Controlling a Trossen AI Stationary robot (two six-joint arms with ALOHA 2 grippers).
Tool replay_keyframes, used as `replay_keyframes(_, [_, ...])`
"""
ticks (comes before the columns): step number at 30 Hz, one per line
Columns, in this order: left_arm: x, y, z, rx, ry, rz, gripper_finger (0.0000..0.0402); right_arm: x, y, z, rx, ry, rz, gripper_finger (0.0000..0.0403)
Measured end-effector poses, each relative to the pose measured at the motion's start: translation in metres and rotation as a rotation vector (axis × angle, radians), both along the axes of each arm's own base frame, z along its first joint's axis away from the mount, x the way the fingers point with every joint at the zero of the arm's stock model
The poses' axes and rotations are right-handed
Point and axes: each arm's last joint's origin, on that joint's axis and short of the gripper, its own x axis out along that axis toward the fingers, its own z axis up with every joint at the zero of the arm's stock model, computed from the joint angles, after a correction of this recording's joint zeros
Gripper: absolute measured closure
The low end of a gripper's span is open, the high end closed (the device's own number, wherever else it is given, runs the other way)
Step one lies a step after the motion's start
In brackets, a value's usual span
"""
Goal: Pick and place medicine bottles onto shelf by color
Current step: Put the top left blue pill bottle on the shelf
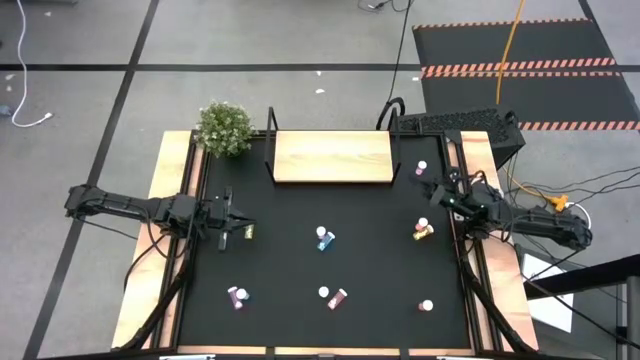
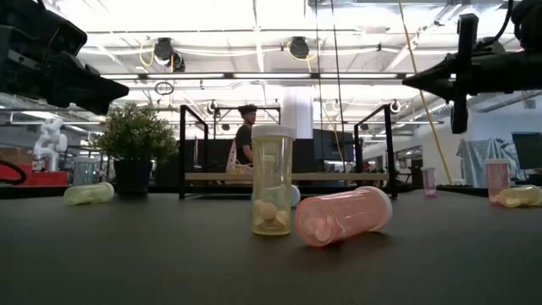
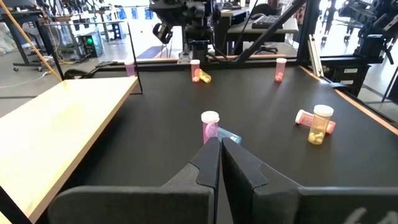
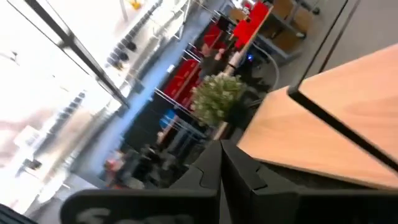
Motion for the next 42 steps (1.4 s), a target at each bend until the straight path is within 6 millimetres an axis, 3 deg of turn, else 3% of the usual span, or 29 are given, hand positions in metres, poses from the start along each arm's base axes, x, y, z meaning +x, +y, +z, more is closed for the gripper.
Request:
replay_keyframes(5, [0.0, 0.0, 0.002, 0.029, -0.019, -0.002, 0.038, 0.001, 0.002, 0.018, 0.047, -0.207, 0.058, 0.0402])
replay_keyframes(7, [0.0, 0.0, 0.002, 0.026, -0.02, -0.002, 0.038, 0.006, 0.003, 0.023, 0.034, -0.161, 0.053, 0.0402])
replay_keyframes(11, [0.0, 0.0, 0.002, 0.027, -0.022, -0.001, 0.038, 0.012, 0.006, 0.071, -0.109, -0.151, 0.046, 0.0402])
replay_keyframes(16, [0.001, 0.001, 0.016, -0.047, -0.16, 0.023, 0.038, 0.027, 0.008, 0.092, -0.186, -0.071, 0.076, 0.0402])
replay_keyframes(20, [-0.001, 0.002, 0.03, -0.284, -0.305, 0.052, 0.038, 0.035, 0.011, 0.103, -0.251, -0.058, 0.175, 0.0403])
replay_keyframes(27, [-0.004, 0.007, 0.039, -0.607, -0.429, 0.191, 0.038, 0.032, 0.009, 0.124, -0.348, 0.276, 0.17, 0.0403])
replay_keyframes(33, [-0.011, 0.01, 0.055, -0.851, -0.637, 0.171, 0.038, 0.022, 0.015, 0.152, -0.619, 0.378, 0.298, 0.0403])
replay_keyframes(37, [-0.019, 0.012, 0.068, -0.916, -0.785, 0.123, 0.038, 0.02, 0.018, 0.158, -0.864, 0.379, 0.359, 0.0403])
replay_keyframes(42, [-0.018, 0.01, 0.089, -0.806, -0.761, 0.095, 0.038, 0.029, 0.009, 0.151, -0.647, 0.492, 0.153, 0.0403])
